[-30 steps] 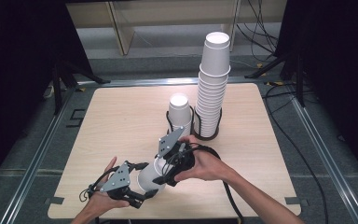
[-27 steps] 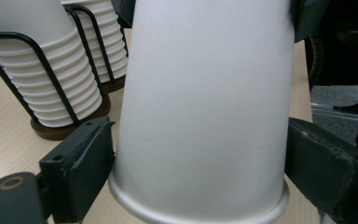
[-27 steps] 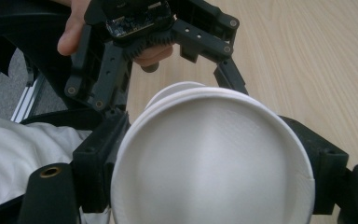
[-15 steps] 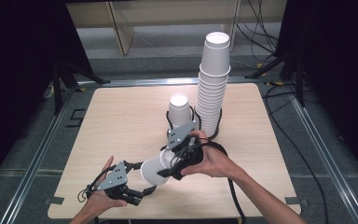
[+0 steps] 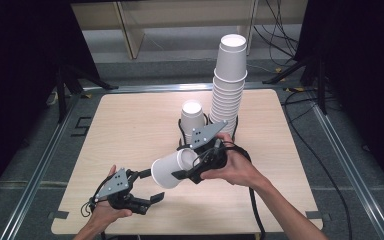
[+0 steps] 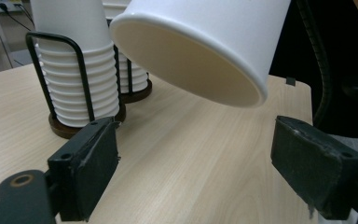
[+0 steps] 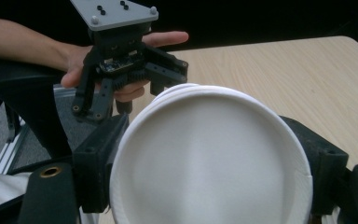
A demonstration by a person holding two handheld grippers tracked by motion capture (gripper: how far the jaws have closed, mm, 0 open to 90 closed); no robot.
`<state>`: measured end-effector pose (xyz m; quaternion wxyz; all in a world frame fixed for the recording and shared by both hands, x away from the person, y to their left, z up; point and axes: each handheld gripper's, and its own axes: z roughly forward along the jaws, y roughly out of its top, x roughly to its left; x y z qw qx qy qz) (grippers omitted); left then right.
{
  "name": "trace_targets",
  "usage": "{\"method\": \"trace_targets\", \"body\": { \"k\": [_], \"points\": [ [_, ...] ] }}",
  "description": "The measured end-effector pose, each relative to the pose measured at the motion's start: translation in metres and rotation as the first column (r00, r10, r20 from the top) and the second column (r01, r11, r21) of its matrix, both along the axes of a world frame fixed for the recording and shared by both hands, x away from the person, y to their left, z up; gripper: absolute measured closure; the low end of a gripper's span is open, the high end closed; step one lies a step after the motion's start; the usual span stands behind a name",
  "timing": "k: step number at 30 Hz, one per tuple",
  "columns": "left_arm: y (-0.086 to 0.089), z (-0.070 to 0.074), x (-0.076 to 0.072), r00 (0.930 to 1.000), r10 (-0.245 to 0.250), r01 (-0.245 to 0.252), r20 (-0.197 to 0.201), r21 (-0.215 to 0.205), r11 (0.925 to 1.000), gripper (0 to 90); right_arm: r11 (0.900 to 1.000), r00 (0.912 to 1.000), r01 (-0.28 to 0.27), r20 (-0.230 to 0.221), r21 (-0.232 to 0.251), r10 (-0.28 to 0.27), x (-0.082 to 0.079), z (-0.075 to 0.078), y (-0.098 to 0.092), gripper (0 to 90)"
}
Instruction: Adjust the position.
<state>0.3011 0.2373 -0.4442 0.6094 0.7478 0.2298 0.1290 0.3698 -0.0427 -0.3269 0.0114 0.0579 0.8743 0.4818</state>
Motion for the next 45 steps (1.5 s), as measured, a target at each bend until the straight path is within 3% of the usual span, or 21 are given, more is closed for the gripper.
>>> {"method": "trace_targets", "body": {
  "k": [2, 3, 6, 7, 10, 12, 13, 14, 15, 19, 21, 27, 31, 32, 34, 35, 45],
  "points": [
    [0.000, 0.000, 0.001, 1.0000, 0.002, -0.002, 0.002, -0.039, 0.9992, 14.7, 1.000, 1.0000, 0.000, -0.003, 0.018, 0.000, 0.000, 0.000, -0.001, 24.2],
    [0.002, 0.002, 0.000, 1.0000, 0.005, -0.005, -0.001, -0.038, 0.9993, 14.7, 1.000, 0.9992, 0.017, -0.037, 0.020, -0.017, -0.002, 0.000, -0.002, 24.2],
    [0.003, 0.003, 0.000, 1.0000, 0.000, 0.000, -0.001, -0.073, 0.9973, 14.8, 0.998, 0.9994, 0.013, -0.033, 0.056, -0.011, 0.000, -0.002, -0.004, 24.2],
    [0.003, 0.004, 0.000, 1.0000, -0.002, 0.002, -0.003, -0.079, 0.9969, 14.7, 0.997, 1.0000, -0.001, -0.004, 0.072, 0.001, 0.002, -0.003, -0.004, 24.2],
    [0.002, 0.003, 0.000, 1.0000, -0.003, 0.003, -0.002, -0.074, 0.9972, 14.7, 0.997, 0.9999, 0.004, -0.011, 0.073, -0.004, 0.003, -0.007, -0.005, 24.2],
    [0.001, 0.003, 0.000, 1.0000, -0.003, 0.003, -0.007, -0.071, 0.9975, 14.7, 0.997, 0.9987, 0.021, -0.049, 0.069, -0.018, 0.000, -0.009, -0.005, 24.2],
    [0.001, 0.003, 0.000, 1.0000, -0.001, 0.000, -0.006, -0.071, 0.9975, 14.7, 0.997, 0.9999, 0.003, -0.017, 0.078, -0.001, 0.003, -0.011, -0.004, 24.2],
    [0.000, 0.003, 0.001, 1.0000, -0.001, 0.001, -0.007, -0.071, 0.9975, 14.7, 0.997, 0.9987, 0.018, -0.048, 0.071, -0.014, 0.001, -0.012, -0.005, 24.2],
    [-0.001, 0.001, 0.002, 1.0000, -0.009, 0.008, -0.003, -0.091, 0.9958, 14.7, 0.997, 0.9998, 0.005, -0.020, 0.077, -0.003, 0.003, -0.013, -0.004, 24.2],
    [-0.001, 0.002, 0.002, 1.0000, -0.003, 0.002, -0.009, -0.058, 0.9983, 14.7, 0.998, 0.9994, -0.008, -0.034, 0.065, 0.010, 0.002, -0.017, -0.003, 24.2],
    [-0.003, 0.000, 0.003, 1.0000, -0.008, 0.008, -0.002, -0.082, 0.9966, 14.7, 0.998, 0.9992, -0.015, -0.037, 0.067, 0.017, 0.002, -0.018, -0.001, 24.2],
    [-0.003, 0.000, 0.001, 0.9998, -0.017, 0.018, 0.005, -0.069, 0.9975, 14.1, 0.997, 0.9975, -0.030, -0.062, 0.066, 0.034, 0.000, -0.020, 0.001, 24.2],
    [-0.005, 0.000, 0.000, 0.9998, -0.022, 0.022, 0.004, -0.025, 0.9994, 11.4, 0.998, 0.9962, -0.038, -0.076, 0.049, 0.041, -0.001, -0.025, 0.003, 24.2],
    [-0.006, 0.000, 0.000, 0.9999, -0.017, 0.017, -0.002, -0.013, 0.9998, 9.7, 0.997, 0.9970, -0.051, -0.055, 0.053, 0.054, -0.001, -0.026, 0.005, 24.2],
    [-0.008, -0.002, 0.001, 0.9998, -0.022, 0.022, 0.004, -0.032, 0.9992, 5.4, 0.997, 0.9963, -0.062, -0.057, 0.046, 0.064, -0.001, -0.029, 0.007, 24.2],
    [-0.008, -0.002, 0.001, 0.9998, -0.022, 0.022, 0.004, -0.021, 0.9995, 4.0, 0.997, 0.9959, -0.065, -0.060, 0.043, 0.067, -0.002, -0.030, 0.008, 24.2],
    [-0.009, -0.001, -0.002, 0.9986, -0.052, 0.052, 0.013, -0.006, 0.9986, 4.2, 0.995, 0.9928, -0.091, -0.074, 0.043, 0.094, -0.006, -0.033, 0.016, 24.2]
  ]
}}
